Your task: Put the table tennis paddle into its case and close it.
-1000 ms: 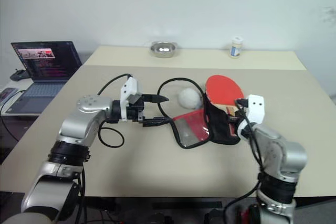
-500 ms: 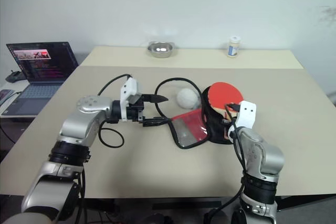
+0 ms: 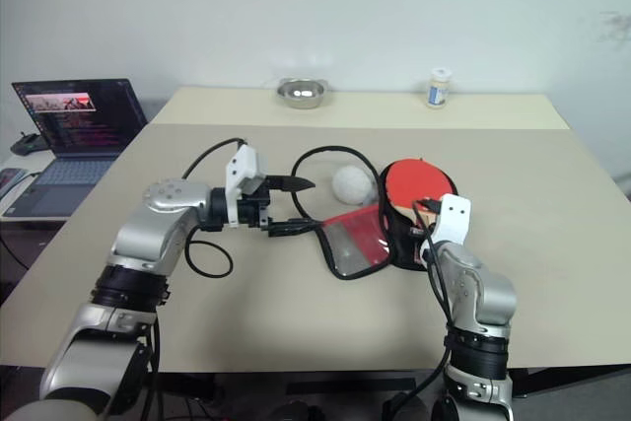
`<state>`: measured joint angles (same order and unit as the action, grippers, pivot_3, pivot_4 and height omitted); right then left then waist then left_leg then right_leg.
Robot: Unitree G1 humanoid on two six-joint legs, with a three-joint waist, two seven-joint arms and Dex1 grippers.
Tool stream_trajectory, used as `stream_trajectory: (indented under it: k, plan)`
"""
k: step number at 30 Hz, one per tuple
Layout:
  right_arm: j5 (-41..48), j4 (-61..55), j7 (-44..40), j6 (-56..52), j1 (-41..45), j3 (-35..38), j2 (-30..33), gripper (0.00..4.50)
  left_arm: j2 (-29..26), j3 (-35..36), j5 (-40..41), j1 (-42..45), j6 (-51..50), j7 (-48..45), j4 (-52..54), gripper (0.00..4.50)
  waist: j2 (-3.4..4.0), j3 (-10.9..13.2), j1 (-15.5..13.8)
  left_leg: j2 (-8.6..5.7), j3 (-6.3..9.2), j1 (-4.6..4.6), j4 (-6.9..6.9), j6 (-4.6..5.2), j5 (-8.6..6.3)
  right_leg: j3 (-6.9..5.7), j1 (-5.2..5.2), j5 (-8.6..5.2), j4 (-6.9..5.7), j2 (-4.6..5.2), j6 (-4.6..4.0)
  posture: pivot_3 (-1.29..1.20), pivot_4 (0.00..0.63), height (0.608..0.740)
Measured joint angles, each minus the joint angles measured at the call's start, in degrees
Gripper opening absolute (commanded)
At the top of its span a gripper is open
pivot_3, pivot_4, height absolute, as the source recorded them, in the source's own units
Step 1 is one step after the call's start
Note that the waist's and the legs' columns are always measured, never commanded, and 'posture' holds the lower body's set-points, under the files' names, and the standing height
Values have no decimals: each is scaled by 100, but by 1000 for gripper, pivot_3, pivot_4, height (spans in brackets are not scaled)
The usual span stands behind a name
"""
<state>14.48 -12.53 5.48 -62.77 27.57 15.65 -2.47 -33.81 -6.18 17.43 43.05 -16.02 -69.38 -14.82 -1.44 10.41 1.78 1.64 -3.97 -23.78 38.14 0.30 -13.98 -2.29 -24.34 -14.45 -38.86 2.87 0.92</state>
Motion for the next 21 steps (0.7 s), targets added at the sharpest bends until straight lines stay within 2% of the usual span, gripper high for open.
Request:
stream_trajectory:
  k: [7, 8, 11, 17, 20, 21]
  plan:
    - [25, -353, -149, -53, -192, -294, 200, 4346, -100, 50, 18, -256, -95, 17, 176, 4500, 0, 0, 0, 1, 1, -1, -5, 0, 0, -1, -1, 0, 3, 0, 0, 0, 150, 740]
    - [27, -511, -186, -105, -226, -362, 280, 4467, -121, 58, 19, -319, -123, 19, 203, 4500, 0, 0, 0, 1, 1, -1, -4, 0, 0, -1, 0, 0, 2, 0, 0, 0, 150, 740]
    - [96, -1163, -420, -400, -289, -541, 746, 4467, -173, 97, 40, -507, -267, 80, 403, 4500, 0, 0, -3, -1, 2, -2, -2, 0, 0, -1, 0, -1, 3, 3, 0, 0, 150, 740]
    - [1379, -2543, -2155, -1131, -110, -408, 2591, 4467, -505, 249, 35, -910, -552, 266, 517, 4500, -1, 0, -3, 6, 11, 3, -4, 1, -1, -9, 4, -16, 6, 2, 26, 0, 150, 740]
    - [2102, -2725, -3018, -1231, 10, -75, 3347, 4500, -528, 315, 23, -923, -581, 355, 354, 3866, -4, 1, -20, 5, 25, 3, -4, 1, -1, -25, 13, -18, 10, 2, 26, 0, 150, 740]
    - [2318, -2774, -3307, -1232, 1, 87, 3657, 4500, -539, 330, 8, -915, -580, 376, 215, 3508, -4, 1, -26, 4, 28, 2, -3, 1, -1, -29, 16, -18, 15, 2, 26, 0, 150, 740]
